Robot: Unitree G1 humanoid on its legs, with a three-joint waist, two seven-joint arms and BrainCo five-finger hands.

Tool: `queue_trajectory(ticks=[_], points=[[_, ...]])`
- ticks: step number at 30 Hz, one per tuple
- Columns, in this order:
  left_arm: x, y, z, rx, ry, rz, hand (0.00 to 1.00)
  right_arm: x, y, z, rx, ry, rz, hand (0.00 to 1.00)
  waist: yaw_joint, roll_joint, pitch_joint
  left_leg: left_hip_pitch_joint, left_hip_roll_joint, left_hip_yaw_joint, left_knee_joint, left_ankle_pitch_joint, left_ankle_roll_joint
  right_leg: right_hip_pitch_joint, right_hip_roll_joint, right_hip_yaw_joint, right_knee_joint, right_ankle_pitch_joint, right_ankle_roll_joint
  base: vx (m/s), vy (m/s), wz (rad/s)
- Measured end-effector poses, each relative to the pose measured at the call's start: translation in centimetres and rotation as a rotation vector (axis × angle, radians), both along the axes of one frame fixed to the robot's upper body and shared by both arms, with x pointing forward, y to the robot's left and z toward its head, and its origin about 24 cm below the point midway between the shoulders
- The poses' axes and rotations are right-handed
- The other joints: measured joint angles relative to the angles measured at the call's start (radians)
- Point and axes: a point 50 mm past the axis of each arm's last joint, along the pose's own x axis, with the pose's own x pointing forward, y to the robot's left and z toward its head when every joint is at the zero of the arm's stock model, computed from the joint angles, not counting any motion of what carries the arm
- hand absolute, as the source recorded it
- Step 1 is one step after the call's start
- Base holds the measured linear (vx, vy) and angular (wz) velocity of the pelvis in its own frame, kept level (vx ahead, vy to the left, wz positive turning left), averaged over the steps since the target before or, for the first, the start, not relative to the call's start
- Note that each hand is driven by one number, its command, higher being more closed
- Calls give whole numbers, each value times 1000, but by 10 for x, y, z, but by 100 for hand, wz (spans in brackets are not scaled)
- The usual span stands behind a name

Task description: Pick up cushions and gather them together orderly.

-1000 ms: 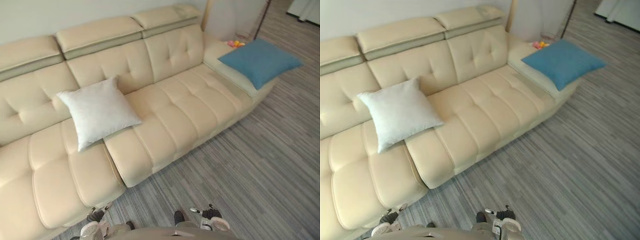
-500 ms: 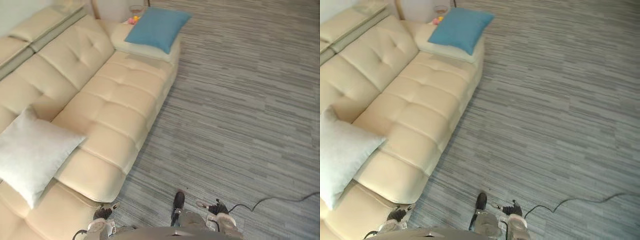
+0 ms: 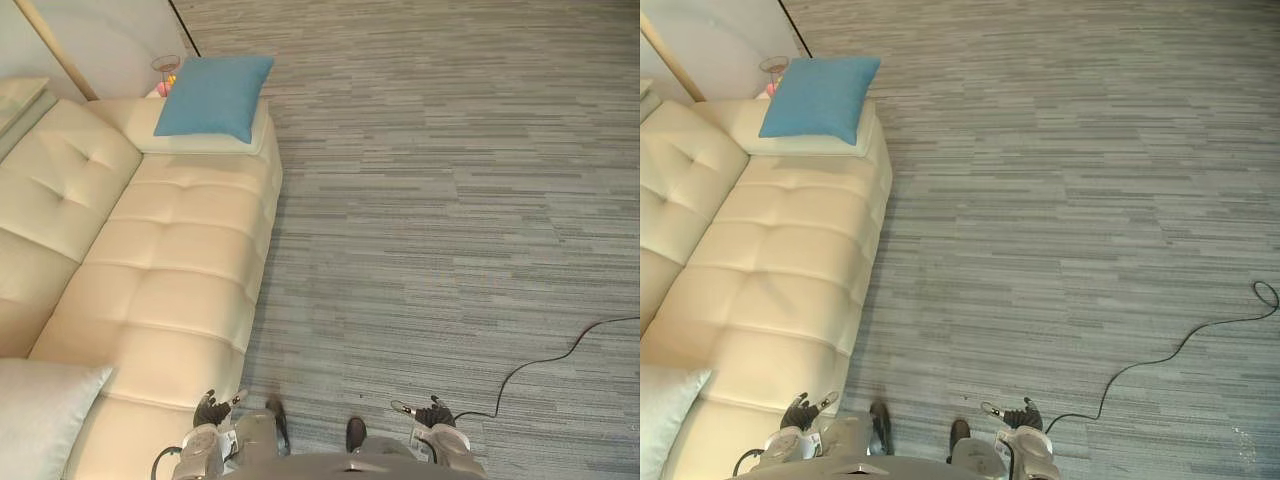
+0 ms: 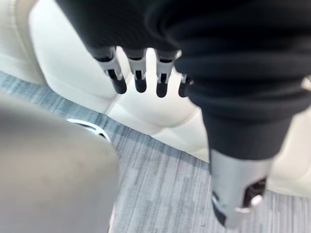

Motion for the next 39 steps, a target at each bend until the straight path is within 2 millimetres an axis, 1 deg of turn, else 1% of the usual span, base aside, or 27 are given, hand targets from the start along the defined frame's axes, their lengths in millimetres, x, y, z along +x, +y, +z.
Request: queue_trajectory(ticks=[1,2,4,5,6,7,8,9,10,11,13,15,17,19,21,22,23,24,26,27,29,30,31,33,35,37,39], points=[[0,0,0,0,-2,0,0,1,0,0,-1,-3,2,0,5,1,0,-8,-1,-11,-25,12,-5,5,2,14,0,-9,5,451,326,-82],[2,0,1,1,-6,0,0,2,1,1,0,-7,4,0,20,-4,-4,-9,-8,-42,-39,105,4,23,-1,57,0,-32,19,410,300,-67],[1,2,0,6,-2,-2,0,2,2,0,3,-5,4,0,25,-10,-18,-8,-28,-48,-25,144,32,26,-17,85,1,-50,36,456,328,-61],[1,8,1,22,-1,-3,0,-2,8,-3,23,7,0,0,18,-56,-38,-30,-72,-25,59,83,80,22,-71,106,42,-94,65,665,423,-61],[1,11,1,32,0,-3,0,-7,14,-5,39,18,-4,0,21,-78,-48,-18,-95,19,87,34,97,-29,-102,126,163,-130,102,662,405,-63],[1,11,1,31,2,-2,0,-6,15,-5,42,17,-2,0,25,-79,-48,-5,-96,35,96,22,111,-53,-108,136,224,-136,113,449,251,-63],[0,10,0,33,9,-1,0,-5,18,-6,51,21,5,0,29,-78,-46,31,-98,67,99,0,125,-105,-113,157,374,-138,162,325,183,-57],[-1,12,0,40,17,-5,0,-4,22,-8,61,29,13,0,23,-75,-40,75,-102,85,102,-8,133,-160,-118,160,548,-112,240,394,192,-47],[-4,12,-1,50,32,-22,0,-1,22,-6,54,19,29,0,6,-70,-37,124,-103,92,109,-6,140,-203,-121,145,700,-82,292,499,188,-19],[-6,12,-2,56,41,-36,0,2,22,-5,47,15,45,0,-5,-66,-34,168,-103,91,103,-11,147,-217,-122,112,778,-84,282,425,121,-4],[-5,11,-2,61,50,-66,0,7,21,-3,37,6,64,0,-17,-49,-17,329,-110,92,-27,-13,150,-269,-151,-66,851,-147,135,477,64,-9],[-2,11,-2,61,45,-70,0,12,22,-2,36,-5,69,0,-26,-49,-11,391,-103,93,-83,-13,150,-308,-154,-168,753,-182,82,403,-9,-3],[2,10,-1,60,37,-73,0,18,20,1,30,-20,72,0,-37,-44,-5,421,-91,93,-104,-13,150,-355,-131,-208,571,-166,63,353,-76,3],[7,10,0,61,28,-77,0,23,16,4,17,-32,74,0,-50,-38,28,478,-69,89,-135,-14,148,-391,-95,-190,336,-53,51,454,-172,13],[5,12,0,65,38,-74,0,23,17,3,25,-35,63,0,-68,-64,39,526,-76,62,-158,-23,131,-409,-94,-122,123,95,88,403,-213,33],[2,14,-1,69,44,-72,0,20,17,2,29,-28,50,0,-71,-80,39,539,-84,47,-156,-36,108,-412,-103,-93,89,120,89,491,-293,32],[-4,14,-4,61,65,-57,0,16,13,1,26,-18,33,0,-69,-93,37,588,-74,13,-144,-70,57,-408,-99,-69,123,258,60,498,-310,17],[-6,10,-5,48,71,-49,0,16,12,1,26,-21,25,0,-69,-79,36,594,-58,1,-131,-76,51,-415,-94,-74,162,273,43,459,-312,10],[-7,-3,-6,13,73,-32,0,15,3,3,14,-27,-13,0,-65,-18,28,529,13,-54,38,-51,36,-414,-53,-118,246,162,11,441,-302,9],[-6,-4,-6,10,71,-27,0,15,2,3,15,-29,-21,0,-64,-11,28,498,30,-72,116,-29,24,-402,-44,-127,257,139,3,450,-295,18],[-4,-1,-5,8,56,3,0,12,4,2,21,-23,-19,0,-66,-1,29,360,77,-143,453,127,-45,-323,-27,-151,267,75,-14,452,-252,23],[-3,-1,-4,9,49,8,0,10,5,1,22,-19,-17,0,-62,0,30,322,90,-148,551,130,-53,-298,-22,-154,263,64,-23,460,-186,8],[0,0,-2,11,30,11,0,6,5,-1,23,-7,-19,0,-44,2,32,242,113,-115,724,98,-37,-230,-9,-154,244,33,-44,354,-116,-2],[2,0,0,13,19,10,0,3,4,-2,23,7,-23,0,-28,0,35,148,115,-42,784,24,-5,-116,-4,-151,174,9,-40,458,-83,4],[0,1,-1,13,22,13,0,1,4,-3,28,24,-28,0,-19,3,33,86,109,36,689,-30,18,-41,-6,-150,113,5,-35,409,8,2],[2,0,0,5,12,25,0,1,5,-4,39,22,-37,0,-10,3,33,48,73,79,424,-52,33,14,-16,-147,67,-2,-23,309,63,-6],[2,0,0,4,9,26,0,0,4,-4,43,21,-48,0,1,6,31,53,5,86,29,25,16,55,-37,-142,34,-22,9,354,152,-10]])
